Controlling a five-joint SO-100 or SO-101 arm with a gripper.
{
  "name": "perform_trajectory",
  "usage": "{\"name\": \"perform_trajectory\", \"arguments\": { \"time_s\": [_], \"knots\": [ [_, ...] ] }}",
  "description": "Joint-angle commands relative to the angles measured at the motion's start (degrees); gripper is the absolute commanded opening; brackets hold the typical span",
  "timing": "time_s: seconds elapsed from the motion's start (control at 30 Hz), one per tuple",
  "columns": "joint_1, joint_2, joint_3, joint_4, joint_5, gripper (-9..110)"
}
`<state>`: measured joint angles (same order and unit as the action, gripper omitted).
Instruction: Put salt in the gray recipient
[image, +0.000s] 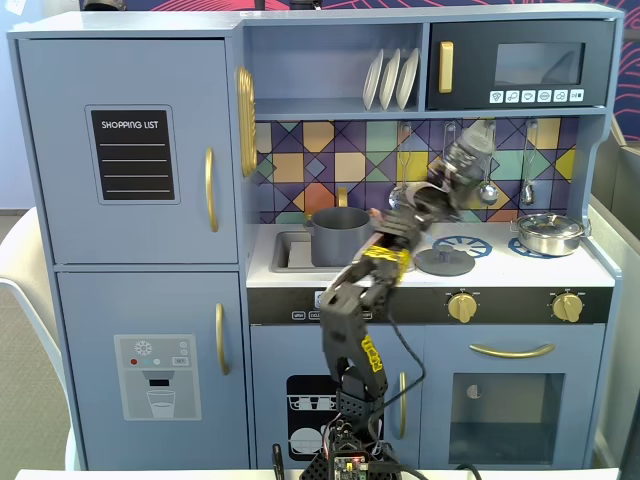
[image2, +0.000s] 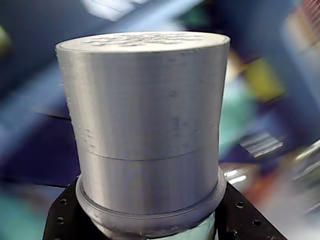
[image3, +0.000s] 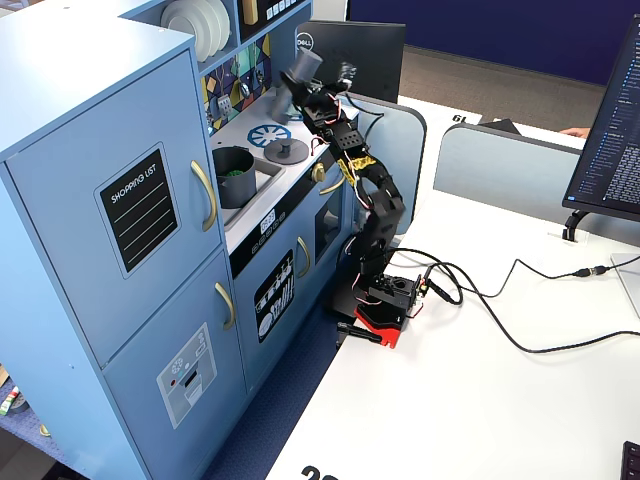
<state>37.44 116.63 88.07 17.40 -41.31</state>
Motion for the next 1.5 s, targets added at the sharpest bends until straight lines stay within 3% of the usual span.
{"name": "perform_trajectory", "arguments": {
  "time_s": [0.0, 0.1, 0.4, 0.53, 0.77, 1.0, 1.27, 1.33, 1.47],
  "knots": [
    [-9.6, 9.3, -9.1, 17.1, 24.2, 0],
    [-17.7, 9.3, -12.4, 24.7, 40.4, 0],
    [-33.7, 1.9, -19.7, 29.4, 84.3, 0],
    [-38.1, -0.4, -20.4, 29.3, 95.6, 0],
    [-42.1, -1.3, -17.9, 22.0, 99.8, 0],
    [-41.3, -7.3, -26.6, 44.6, 105.6, 0],
    [-43.8, -7.7, -24.2, 19.6, 100.6, 0],
    [-42.5, -8.1, -24.7, 18.2, 100.0, 0],
    [-39.2, -10.3, -29.1, 32.7, 101.7, 0]
  ]
}}
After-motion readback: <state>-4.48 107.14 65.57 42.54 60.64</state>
